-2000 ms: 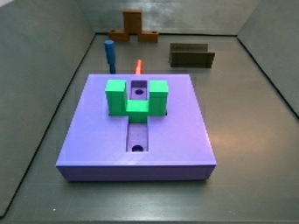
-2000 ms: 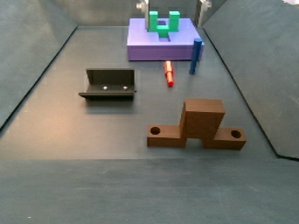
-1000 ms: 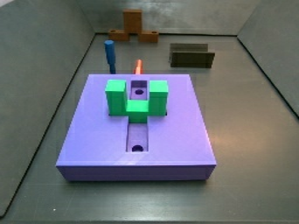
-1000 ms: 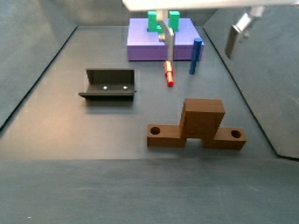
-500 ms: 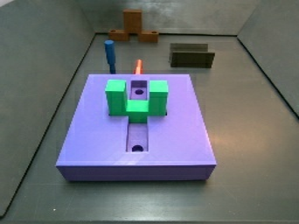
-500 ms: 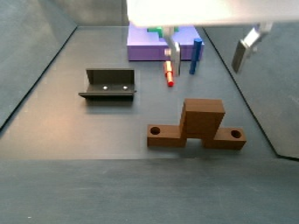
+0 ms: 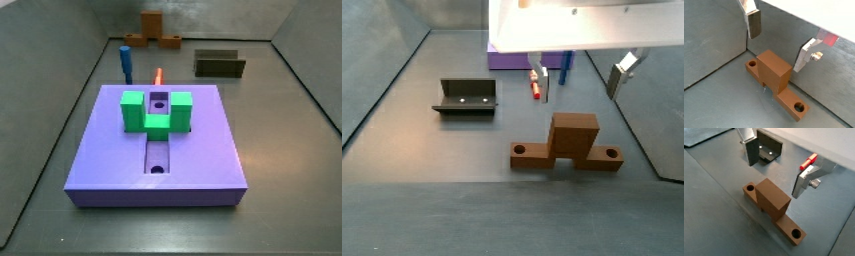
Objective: Pick up the brown object. Move up. Move to above the board. Insert the brown object.
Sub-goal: Pick up the brown object.
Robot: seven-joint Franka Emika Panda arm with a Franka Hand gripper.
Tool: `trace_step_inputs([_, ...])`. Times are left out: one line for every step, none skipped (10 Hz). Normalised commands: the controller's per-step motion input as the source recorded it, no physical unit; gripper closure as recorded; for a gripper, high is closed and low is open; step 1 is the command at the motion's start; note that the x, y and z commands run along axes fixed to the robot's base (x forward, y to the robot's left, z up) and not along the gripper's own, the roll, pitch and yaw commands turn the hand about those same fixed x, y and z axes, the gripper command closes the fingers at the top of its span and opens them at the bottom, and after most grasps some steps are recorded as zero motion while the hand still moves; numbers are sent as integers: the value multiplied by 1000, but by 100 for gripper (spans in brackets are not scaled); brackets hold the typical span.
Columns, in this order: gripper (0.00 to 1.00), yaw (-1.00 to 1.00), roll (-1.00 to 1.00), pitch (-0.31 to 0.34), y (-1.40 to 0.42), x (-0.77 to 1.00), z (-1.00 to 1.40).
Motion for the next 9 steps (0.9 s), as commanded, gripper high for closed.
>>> trace_step_inputs([0,-9,-39,-90,0,0,-209])
trace_step_inputs([0,-17,-27,-106,0,0,-260])
trace_step_inputs([0,-17,-29,-104,0,0,-257])
trace_step_inputs([0,-20,-30,-101,0,0,-246])
trace_step_inputs([0,-26,-31,-93,6,0,-226])
trace_step_inputs([0,-34,-59,-94,51,0,-206])
trace_step_inputs([0,-26,-116,-106,123,0,-163])
trace_step_inputs([0,-23,-141,-110,157,0,-143])
trace_step_inputs([0,-23,-159,-121,163,0,-134])
